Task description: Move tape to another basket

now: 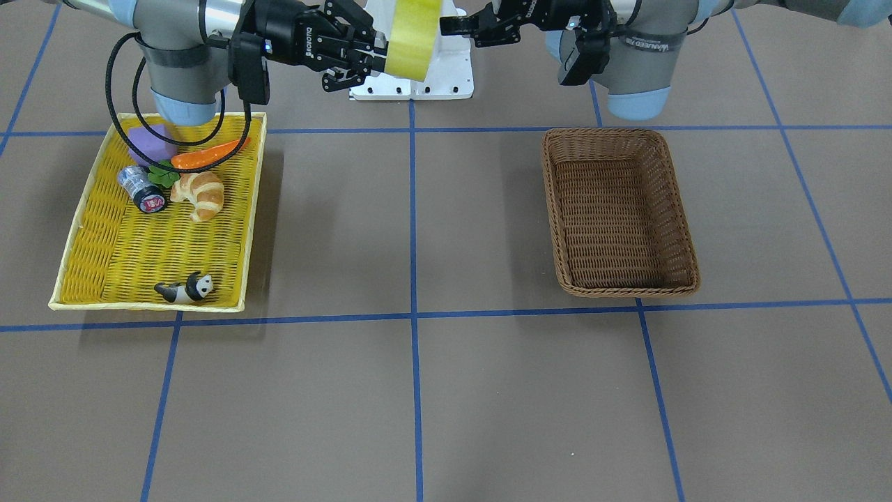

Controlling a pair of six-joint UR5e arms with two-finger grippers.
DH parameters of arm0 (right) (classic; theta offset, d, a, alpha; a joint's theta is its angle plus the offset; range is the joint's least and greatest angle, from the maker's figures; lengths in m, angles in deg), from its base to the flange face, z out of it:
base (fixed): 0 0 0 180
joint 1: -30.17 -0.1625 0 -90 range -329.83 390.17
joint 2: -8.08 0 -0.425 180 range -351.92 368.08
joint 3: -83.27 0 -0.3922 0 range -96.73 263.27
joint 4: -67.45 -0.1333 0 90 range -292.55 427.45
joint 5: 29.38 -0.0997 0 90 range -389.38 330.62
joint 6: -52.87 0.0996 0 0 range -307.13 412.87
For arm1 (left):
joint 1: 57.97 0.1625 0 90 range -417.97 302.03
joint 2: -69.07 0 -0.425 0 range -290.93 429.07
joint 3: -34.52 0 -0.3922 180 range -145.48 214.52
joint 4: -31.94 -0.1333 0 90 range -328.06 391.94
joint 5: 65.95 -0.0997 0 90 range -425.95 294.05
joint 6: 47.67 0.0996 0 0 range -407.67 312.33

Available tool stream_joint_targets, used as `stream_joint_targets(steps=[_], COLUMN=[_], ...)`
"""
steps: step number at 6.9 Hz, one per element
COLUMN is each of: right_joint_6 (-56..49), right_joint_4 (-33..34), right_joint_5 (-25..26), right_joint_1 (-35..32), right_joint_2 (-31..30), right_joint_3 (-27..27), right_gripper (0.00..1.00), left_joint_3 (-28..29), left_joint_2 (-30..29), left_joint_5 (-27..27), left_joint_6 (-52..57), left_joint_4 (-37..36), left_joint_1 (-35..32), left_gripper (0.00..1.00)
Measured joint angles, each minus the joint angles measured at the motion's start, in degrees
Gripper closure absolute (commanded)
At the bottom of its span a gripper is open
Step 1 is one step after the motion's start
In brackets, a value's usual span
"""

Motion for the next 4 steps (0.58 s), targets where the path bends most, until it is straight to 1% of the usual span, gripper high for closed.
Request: stream_joint_targets(steps=[1,4], right_joint_6=[0.0,-0.1], right_joint_4=[0.0,0.1], right_joint_5=[0.0,0.2], right_joint_1=[0.3,0.9], right_joint_2=[0.0,0.0], right_joint_3=[0.0,0.0], right_gripper=[1.00,1.00], left_joint_3=[0.0,0.0], left_joint_2=[0.0,0.0], left_joint_5=[-0.1,-0.2], left_joint_6=[0.1,0.1], left_joint_4=[0.0,0.0], left_joint_1=[0.3,0.5], left_gripper=[0.20,0.34])
